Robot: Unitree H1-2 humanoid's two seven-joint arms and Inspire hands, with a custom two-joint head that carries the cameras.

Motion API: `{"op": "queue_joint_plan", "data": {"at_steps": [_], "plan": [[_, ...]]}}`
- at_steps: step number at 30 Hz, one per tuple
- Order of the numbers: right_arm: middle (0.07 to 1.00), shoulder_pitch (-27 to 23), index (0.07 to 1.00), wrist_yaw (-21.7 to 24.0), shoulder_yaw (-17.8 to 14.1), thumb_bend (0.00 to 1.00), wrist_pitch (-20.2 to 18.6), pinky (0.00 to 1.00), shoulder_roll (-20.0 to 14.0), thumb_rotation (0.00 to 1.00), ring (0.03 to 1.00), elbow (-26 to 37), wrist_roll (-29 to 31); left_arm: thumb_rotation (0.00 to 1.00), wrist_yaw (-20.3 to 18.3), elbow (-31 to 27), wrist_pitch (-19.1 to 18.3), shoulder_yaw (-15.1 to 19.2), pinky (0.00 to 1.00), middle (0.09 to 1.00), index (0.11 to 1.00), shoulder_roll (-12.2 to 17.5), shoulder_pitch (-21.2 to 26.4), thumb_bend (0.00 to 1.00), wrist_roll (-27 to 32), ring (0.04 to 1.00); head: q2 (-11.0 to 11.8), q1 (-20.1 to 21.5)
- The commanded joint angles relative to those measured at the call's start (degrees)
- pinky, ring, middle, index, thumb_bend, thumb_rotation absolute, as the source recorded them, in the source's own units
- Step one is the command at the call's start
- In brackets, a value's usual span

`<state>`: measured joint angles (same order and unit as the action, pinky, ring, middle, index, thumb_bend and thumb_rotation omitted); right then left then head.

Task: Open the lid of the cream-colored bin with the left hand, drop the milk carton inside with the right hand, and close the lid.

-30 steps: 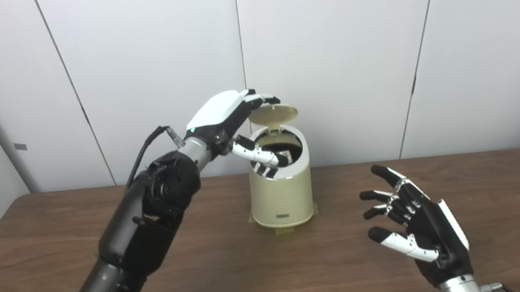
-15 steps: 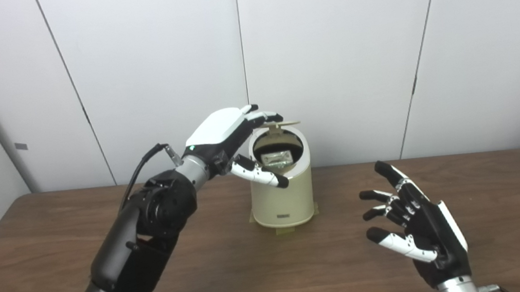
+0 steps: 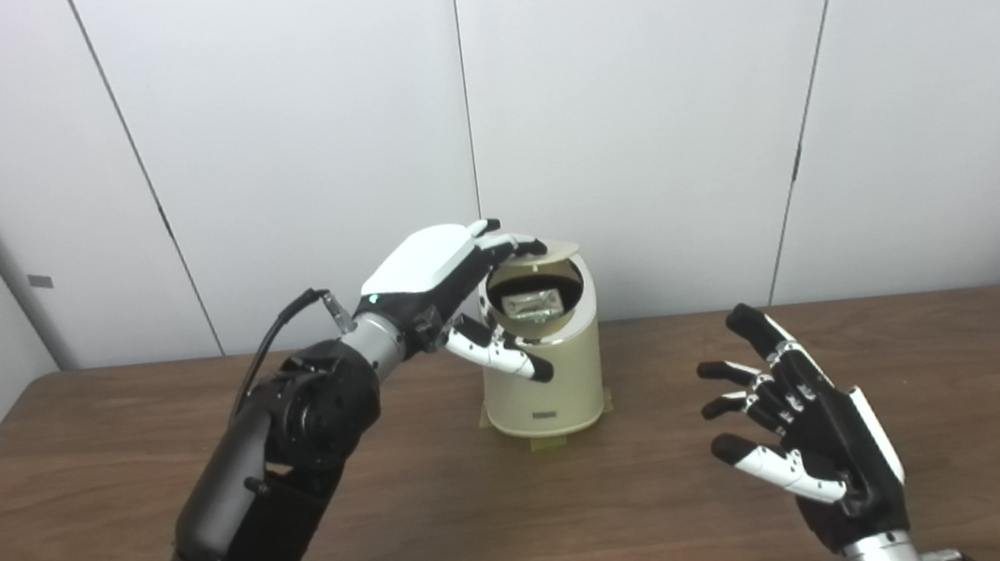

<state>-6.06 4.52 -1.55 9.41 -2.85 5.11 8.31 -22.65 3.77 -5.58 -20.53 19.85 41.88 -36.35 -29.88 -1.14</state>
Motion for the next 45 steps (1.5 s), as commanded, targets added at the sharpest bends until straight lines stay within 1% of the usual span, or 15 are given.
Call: {"op": "queue_joint_plan", "data": {"at_steps": [1, 5, 7, 10, 13, 19, 27, 31, 33, 35, 37, 40, 42, 43, 45], "plan": [[0.902, -2.14, 0.876, -0.31, -0.38, 0.80, 1.66, 0.51, 0.55, 0.29, 0.712, 1.63, 0.39, 0.38, 0.57, -1.26, 1.74, 0.07, 1.00, 0.856, 0.851, 1.12, 1.89, 1.00, -0.83, 1.000, -0.08, -0.01], [0.901, -2.14, 0.879, -0.87, -0.46, 0.81, 1.76, 0.50, 0.63, 0.31, 0.708, 1.54, -0.78, 0.37, 0.90, -1.11, 3.43, -0.90, 1.00, 0.823, 0.819, 1.54, 1.27, 1.00, -2.25, 0.979, -0.27, 0.34], [0.892, -2.09, 0.872, -1.31, -0.53, 0.83, 1.41, 0.50, 0.67, 0.34, 0.698, 1.83, -1.51, 0.38, 0.70, -0.95, 4.09, -1.07, 1.00, 0.811, 0.807, 1.46, 0.82, 1.00, -2.41, 0.969, -0.34, 0.38], [0.897, -1.96, 0.882, -1.24, -0.73, 0.85, 0.16, 0.50, 0.63, 0.38, 0.708, 2.53, -0.36, 0.38, 0.09, -0.64, 4.82, -1.13, 0.99, 0.817, 0.809, 1.36, 0.33, 1.00, -2.00, 0.964, -0.46, 0.44], [0.896, -1.95, 0.891, -1.37, -0.93, 0.86, -0.21, 0.51, 0.45, 0.40, 0.708, 2.87, -0.12, 0.37, 0.05, -0.34, 5.40, -1.20, 0.99, 0.818, 0.811, 1.20, -0.25, 1.00, -2.27, 0.958, -0.62, 0.51], [0.897, -1.95, 0.896, -1.61, -1.10, 0.87, -0.67, 0.52, 0.38, 0.41, 0.710, 3.14, -0.76, 0.42, -0.76, -0.56, 5.55, -2.12, 1.00, 0.816, 0.819, 1.50, -1.09, 1.00, -3.53, 0.962, -0.90, 0.66], [0.900, -1.94, 0.893, -1.77, -1.08, 0.87, -1.18, 0.52, 0.49, 0.41, 0.710, 3.45, -0.59, 0.39, -1.36, -1.70, 5.90, -3.32, 1.00, 0.799, 0.807, 1.49, -2.48, 1.00, -4.85, 0.972, -1.28, 0.75], [0.896, -1.96, 0.890, -1.69, -1.19, 0.88, -1.10, 0.53, 0.48, 0.41, 0.707, 3.37, -0.06, 0.39, -0.85, -1.70, 7.47, -5.22, 1.00, 0.802, 0.815, 2.16, -2.75, 1.00, -8.59, 0.973, -1.37, 0.84], [0.896, -1.95, 0.889, -1.61, -1.23, 0.89, -1.29, 0.53, 0.44, 0.41, 0.709, 3.36, 0.28, 0.39, -1.07, -1.79, 7.72, -6.82, 1.00, 0.814, 0.824, 2.65, -2.70, 1.00, -11.94, 0.985, -1.37, 0.84], [0.895, -2.04, 0.886, -1.69, -1.24, 0.89, -1.46, 0.53, 0.42, 0.41, 0.708, 3.36, 0.20, 0.42, -1.41, -1.77, 7.98, -8.59, 1.00, 0.825, 0.832, 3.17, -2.55, 1.00, -15.54, 0.997, -1.45, 0.83], [0.893, -2.14, 0.886, -1.81, -1.25, 0.89, -1.61, 0.53, 0.50, 0.42, 0.702, 3.35, 0.13, 0.43, -2.02, -1.62, 7.54, -9.45, 1.00, 0.825, 0.837, 3.16, -2.69, 1.00, -17.62, 1.000, -1.39, 0.85], [0.890, -2.31, 0.885, -1.98, -1.30, 0.89, -1.62, 0.53, 0.69, 0.41, 0.697, 3.18, 0.13, 0.41, -5.10, -1.40, 6.18, -10.15, 1.00, 0.814, 0.819, 3.02, -2.78, 1.00, -18.88, 1.000, -1.16, 0.86], [0.890, -2.40, 0.887, -2.05, -1.28, 0.89, -1.61, 0.53, 0.78, 0.41, 0.698, 3.13, 0.11, 0.44, -7.31, -1.56, 5.18, -10.55, 1.00, 0.808, 0.804, 3.11, -2.65, 1.00, -19.36, 1.000, -1.00, 1.07], [0.890, -2.42, 0.887, -2.10, -1.28, 0.89, -1.60, 0.53, 0.74, 0.41, 0.700, 3.08, 0.00, 0.45, -7.83, -1.94, 4.87, -10.45, 1.00, 0.804, 0.799, 3.20, -2.65, 1.00, -19.24, 1.000, -1.00, 1.07], [0.888, -2.45, 0.885, -2.19, -1.35, 0.89, -1.34, 0.53, 0.71, 0.42, 0.699, 2.83, -0.07, 0.44, -6.95, -2.95, 4.98, -9.34, 1.00, 0.804, 0.800, 3.23, -2.93, 1.00, -18.10, 1.000, -0.93, 1.05]]}}
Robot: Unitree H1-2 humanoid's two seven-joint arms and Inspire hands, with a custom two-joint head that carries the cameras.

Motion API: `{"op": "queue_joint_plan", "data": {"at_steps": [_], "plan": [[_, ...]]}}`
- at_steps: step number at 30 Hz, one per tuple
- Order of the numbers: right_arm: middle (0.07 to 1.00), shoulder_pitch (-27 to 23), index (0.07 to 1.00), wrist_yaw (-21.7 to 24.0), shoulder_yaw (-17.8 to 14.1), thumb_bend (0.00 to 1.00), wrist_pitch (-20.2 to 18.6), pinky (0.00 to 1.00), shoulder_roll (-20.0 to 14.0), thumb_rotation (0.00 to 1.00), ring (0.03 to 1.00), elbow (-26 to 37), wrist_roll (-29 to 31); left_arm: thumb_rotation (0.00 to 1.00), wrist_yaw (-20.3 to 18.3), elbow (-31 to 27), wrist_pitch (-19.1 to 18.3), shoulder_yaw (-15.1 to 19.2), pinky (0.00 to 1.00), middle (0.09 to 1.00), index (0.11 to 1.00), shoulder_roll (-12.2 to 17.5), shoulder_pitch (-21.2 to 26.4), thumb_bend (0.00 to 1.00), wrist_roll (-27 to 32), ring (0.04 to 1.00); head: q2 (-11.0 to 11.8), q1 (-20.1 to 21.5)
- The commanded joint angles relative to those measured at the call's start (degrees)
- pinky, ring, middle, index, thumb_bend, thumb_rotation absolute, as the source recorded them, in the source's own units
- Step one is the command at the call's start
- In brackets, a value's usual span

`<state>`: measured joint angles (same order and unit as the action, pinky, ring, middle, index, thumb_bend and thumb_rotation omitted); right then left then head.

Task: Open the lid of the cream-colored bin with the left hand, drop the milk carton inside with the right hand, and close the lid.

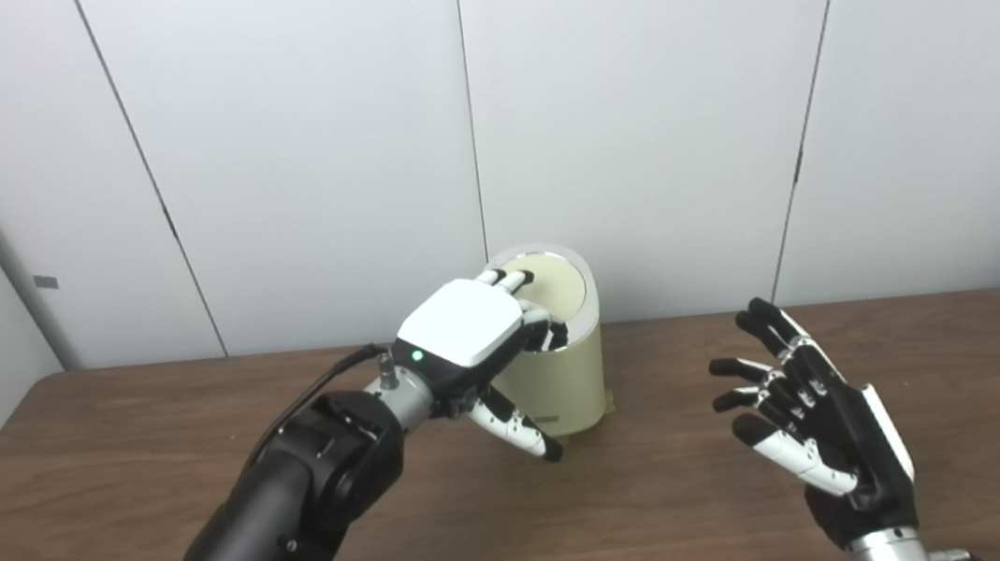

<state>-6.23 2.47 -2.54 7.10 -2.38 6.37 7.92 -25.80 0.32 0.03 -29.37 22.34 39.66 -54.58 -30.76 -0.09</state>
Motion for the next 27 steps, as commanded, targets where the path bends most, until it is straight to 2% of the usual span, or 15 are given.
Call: {"op": "queue_joint_plan", "data": {"at_steps": [1, 3, 8, 13, 14, 15, 16, 18, 20, 23, 27], "plan": [[0.886, -2.33, 0.884, -0.15, -0.40, 0.89, 1.19, 0.53, 0.23, 0.41, 0.697, 1.34, 0.35, 0.44, -3.00, -0.14, -0.47, 0.34, 1.00, 0.804, 0.801, 0.70, -0.87, 1.00, 0.98, 1.000, 0.14, -0.16], [0.885, -2.40, 0.883, -0.03, -0.47, 0.89, 1.53, 0.52, 0.18, 0.41, 0.694, 0.83, 0.55, 0.46, -0.83, -1.76, -0.55, 2.62, 1.00, 0.808, 0.813, 0.26, -1.38, 1.00, 2.96, 1.000, 0.26, -0.15], [0.884, -2.49, 0.878, -0.14, -0.63, 0.88, 1.80, 0.53, 0.16, 0.41, 0.688, 0.27, 0.22, 0.43, 8.61, -4.61, 1.14, 9.75, 1.00, 0.803, 0.824, -1.81, -4.09, 1.00, 6.97, 0.977, 0.54, -0.40], [0.887, -2.56, 0.881, -0.10, -0.63, 0.87, 2.22, 0.52, -0.08, 0.42, 0.697, -0.03, -0.36, 0.38, 15.08, -6.85, 2.58, 17.54, 1.00, 0.901, 0.911, -4.71, -8.29, 0.87, 14.30, 0.992, 0.72, -0.34], [0.888, -2.62, 0.881, -0.20, -0.76, 0.87, 2.16, 0.52, -0.13, 0.42, 0.699, -0.20, -0.39, 0.37, 15.47, -7.27, 2.70, 19.86, 1.00, 0.911, 0.922, -5.86, -9.77, 0.85, 19.14, 0.988, 0.73, -0.37], [0.887, -2.66, 0.880, -0.25, -0.89, 0.87, 2.12, 0.53, -0.19, 0.41, 0.704, -0.33, -0.34, 0.34, 15.57, -7.48, 2.78, 21.34, 0.90, 0.918, 0.919, -6.67, -10.70, 0.83, 22.45, 0.949, 0.70, -0.42], [0.886, -2.71, 0.879, -0.27, -1.04, 0.86, 2.01, 0.53, -0.26, 0.40, 0.707, -0.46, -0.19, 0.32, 15.07, -7.99, 1.96, 22.97, 0.85, 0.921, 0.918, -7.66, -11.75, 0.81, 26.52, 0.929, 0.73, -0.49], [0.877, -2.82, 0.874, -0.10, -1.30, 0.85, 1.86, 0.52, -0.47, 0.38, 0.706, -0.73, 0.34, 0.28, 14.04, -8.75, 0.09, 27.03, 0.78, 0.915, 0.888, -10.34, -14.68, 0.79, 37.86, 0.894, 0.69, -0.56], [0.858, -2.90, 0.867, 0.18, -1.40, 0.85, 1.98, 0.52, -0.75, 0.37, 0.704, -0.98, 0.57, 0.27, 14.35, -8.58, 0.48, 29.25, 0.72, 0.904, 0.860, -11.85, -17.07, 0.77, 43.77, 0.864, 0.67, -0.39], [0.841, -2.86, 0.856, 0.59, -1.34, 0.84, 2.20, 0.52, -1.17, 0.36, 0.705, -1.12, 0.58, 0.23, 16.13, -7.91, 2.44, 31.31, 0.57, 0.787, 0.805, -13.88, -20.38, 0.75, 48.01, 0.701, 0.61, -0.26], [0.847, -2.49, 0.841, 0.90, -1.02, 0.81, 1.84, 0.51, -1.65, 0.34, 0.708, -0.24, 0.50, 0.23, 17.35, -7.77, 3.31, 32.18, 0.53, 0.663, 0.738, -15.08, -24.24, 0.71, 50.23, 0.585, 0.39, -0.29]]}}
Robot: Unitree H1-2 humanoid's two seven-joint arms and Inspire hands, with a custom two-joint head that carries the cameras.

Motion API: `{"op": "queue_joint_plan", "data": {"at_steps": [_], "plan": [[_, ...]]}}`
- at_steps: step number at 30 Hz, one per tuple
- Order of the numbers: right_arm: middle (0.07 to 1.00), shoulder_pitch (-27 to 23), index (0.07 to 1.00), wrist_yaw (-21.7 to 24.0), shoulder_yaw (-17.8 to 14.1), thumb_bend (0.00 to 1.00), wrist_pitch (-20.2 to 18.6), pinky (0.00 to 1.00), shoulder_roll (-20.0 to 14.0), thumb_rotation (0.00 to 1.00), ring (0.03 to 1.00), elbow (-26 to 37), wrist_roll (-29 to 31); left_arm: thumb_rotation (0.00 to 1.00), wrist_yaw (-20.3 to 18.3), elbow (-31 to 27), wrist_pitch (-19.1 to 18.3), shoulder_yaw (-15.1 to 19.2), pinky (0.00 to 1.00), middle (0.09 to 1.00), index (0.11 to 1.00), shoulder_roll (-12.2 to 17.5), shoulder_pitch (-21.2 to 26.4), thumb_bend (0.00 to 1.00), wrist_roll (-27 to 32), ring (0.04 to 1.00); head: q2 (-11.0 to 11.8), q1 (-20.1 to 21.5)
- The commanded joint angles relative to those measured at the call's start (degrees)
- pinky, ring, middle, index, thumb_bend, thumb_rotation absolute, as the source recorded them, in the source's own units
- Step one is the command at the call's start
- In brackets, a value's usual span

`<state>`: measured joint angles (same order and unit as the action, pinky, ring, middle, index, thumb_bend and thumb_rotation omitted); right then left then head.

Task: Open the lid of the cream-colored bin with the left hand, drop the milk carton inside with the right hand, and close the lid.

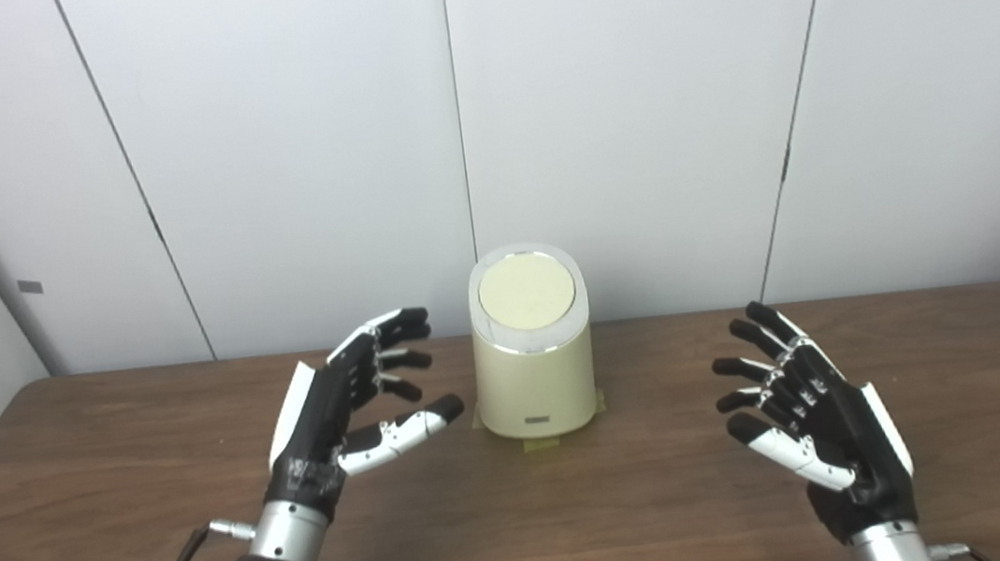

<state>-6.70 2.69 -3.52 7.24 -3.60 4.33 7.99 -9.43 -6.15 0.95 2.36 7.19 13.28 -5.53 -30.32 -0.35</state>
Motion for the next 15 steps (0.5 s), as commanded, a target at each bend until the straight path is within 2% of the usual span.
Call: {"op": "queue_joint_plan", "data": {"at_steps": [1, 4, 7, 11, 13, 15], "plan": [[0.848, -1.95, 0.841, 0.75, 0.03, 0.81, 1.59, 0.51, -0.55, 0.33, 0.709, 1.89, 0.26, 0.23, 1.01, -1.41, 2.28, 0.54, 0.53, 0.661, 0.736, -0.02, 1.26, 0.71, 1.96, 0.584, -0.11, -0.01], [0.847, -1.64, 0.819, 0.62, 0.14, 0.80, 0.78, 0.52, -0.76, 0.32, 0.710, 2.72, -0.48, 0.24, 1.84, -1.56, 3.08, 1.03, 0.47, 0.653, 0.705, -0.81, -1.29, 0.69, 3.87, 0.580, -0.46, 0.56], [0.850, -1.46, 0.799, 0.77, 0.35, 0.80, 0.05, 0.52, -0.73, 0.30, 0.721, 3.63, -0.54, 0.22, 2.61, -0.80, 5.26, 1.48, 0.46, 0.648, 0.689, -1.60, -2.87, 0.66, 5.25, 0.580, -0.55, 0.52], [0.864, -1.39, 0.806, 0.34, 0.64, 0.80, 0.46, 0.55, -0.90, 0.31, 0.736, 3.48, -2.16, 0.23, 3.01, -0.91, 4.11, 1.60, 0.47, 0.655, 0.689, -1.84, -3.80, 0.66, 6.34, 0.590, -0.64, 0.29], [0.877, -1.44, 0.810, 0.34, 0.55, 0.80, 0.78, 0.58, -0.97, 0.32, 0.758, 2.95, -2.43, 0.26, 2.76, -1.03, 3.26, 1.46, 0.47, 0.679, 0.705, -1.44, -3.98, 0.68, 6.50, 0.601, -0.59, 0.56], [0.886, -1.51, 0.813, 0.56, 0.35, 0.81, 0.97, 0.62, -1.09, 0.32, 0.781, 2.36, -2.11, 0.25, 2.26, -1.33, 2.15, 1.42, 0.49, 0.705, 0.724, -1.10, -4.28, 0.67, 7.35, 0.625, -0.56, 0.61]]}}
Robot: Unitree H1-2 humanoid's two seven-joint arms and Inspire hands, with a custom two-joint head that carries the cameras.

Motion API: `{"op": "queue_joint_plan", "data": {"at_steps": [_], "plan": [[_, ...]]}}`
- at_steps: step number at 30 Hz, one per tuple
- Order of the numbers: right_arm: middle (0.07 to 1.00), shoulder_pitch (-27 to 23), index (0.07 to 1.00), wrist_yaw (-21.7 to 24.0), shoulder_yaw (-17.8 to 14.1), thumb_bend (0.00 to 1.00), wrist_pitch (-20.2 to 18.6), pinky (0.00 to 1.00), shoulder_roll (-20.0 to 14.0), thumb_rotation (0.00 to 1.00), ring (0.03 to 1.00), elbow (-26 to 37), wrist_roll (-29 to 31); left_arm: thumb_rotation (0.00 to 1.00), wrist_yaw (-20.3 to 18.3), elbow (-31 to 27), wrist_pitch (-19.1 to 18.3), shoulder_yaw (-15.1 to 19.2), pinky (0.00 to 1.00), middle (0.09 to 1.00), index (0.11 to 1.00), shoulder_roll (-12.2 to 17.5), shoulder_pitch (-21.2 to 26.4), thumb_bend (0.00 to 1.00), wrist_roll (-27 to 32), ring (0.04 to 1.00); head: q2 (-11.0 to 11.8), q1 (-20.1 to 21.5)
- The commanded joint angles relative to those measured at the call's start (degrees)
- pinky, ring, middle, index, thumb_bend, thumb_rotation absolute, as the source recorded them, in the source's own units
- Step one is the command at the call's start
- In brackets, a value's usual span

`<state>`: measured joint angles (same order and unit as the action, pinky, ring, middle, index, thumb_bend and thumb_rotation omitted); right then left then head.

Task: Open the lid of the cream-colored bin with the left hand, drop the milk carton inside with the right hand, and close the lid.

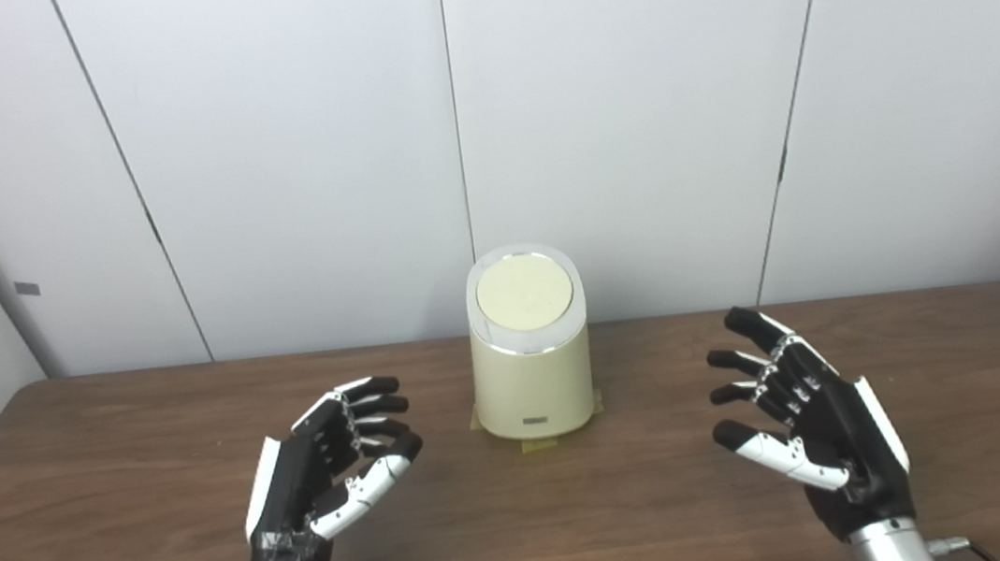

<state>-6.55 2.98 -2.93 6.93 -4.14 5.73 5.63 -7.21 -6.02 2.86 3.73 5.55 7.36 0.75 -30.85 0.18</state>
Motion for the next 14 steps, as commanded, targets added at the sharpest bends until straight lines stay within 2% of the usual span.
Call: {"op": "queue_joint_plan", "data": {"at_steps": [1, 6, 10, 14], "plan": [[0.886, -1.66, 0.813, 0.30, -0.28, 0.82, 1.18, 0.63, -0.56, 0.32, 0.788, 0.94, 0.33, 0.25, -0.13, -1.57, -0.21, 0.03, 0.50, 0.716, 0.736, 0.71, 1.51, 0.68, 1.40, 0.639, -0.05, 0.08], [0.879, -1.60, 0.818, 0.08, -0.16, 0.83, 0.55, 0.63, -0.56, 0.32, 0.786, 1.07, -0.14, 0.26, -0.40, -1.73, -0.79, -0.14, 0.53, 0.767, 0.788, 1.49, 0.97, 0.69, 2.28, 0.696, 0.18, 0.73], [0.872, -1.55, 0.823, 0.06, 0.03, 0.83, 0.02, 0.63, -0.40, 0.33, 0.784, 1.58, -0.27, 0.26, -0.52, -1.24, 0.63, -0.50, 0.58, 0.817, 0.837, 1.89, 0.83, 0.67, 2.07, 0.746, 0.22, 0.70], [0.869, -1.42, 0.825, 0.05, 0.14, 0.83, 0.37, 0.62, -0.49, 0.34, 0.784, 1.75, -0.88, 0.27, -0.01, -0.96, 1.42, -0.53, 0.61, 0.819, 0.846, 1.90, 0.65, 0.68, 1.70, 0.760, 0.31, 0.58]]}}
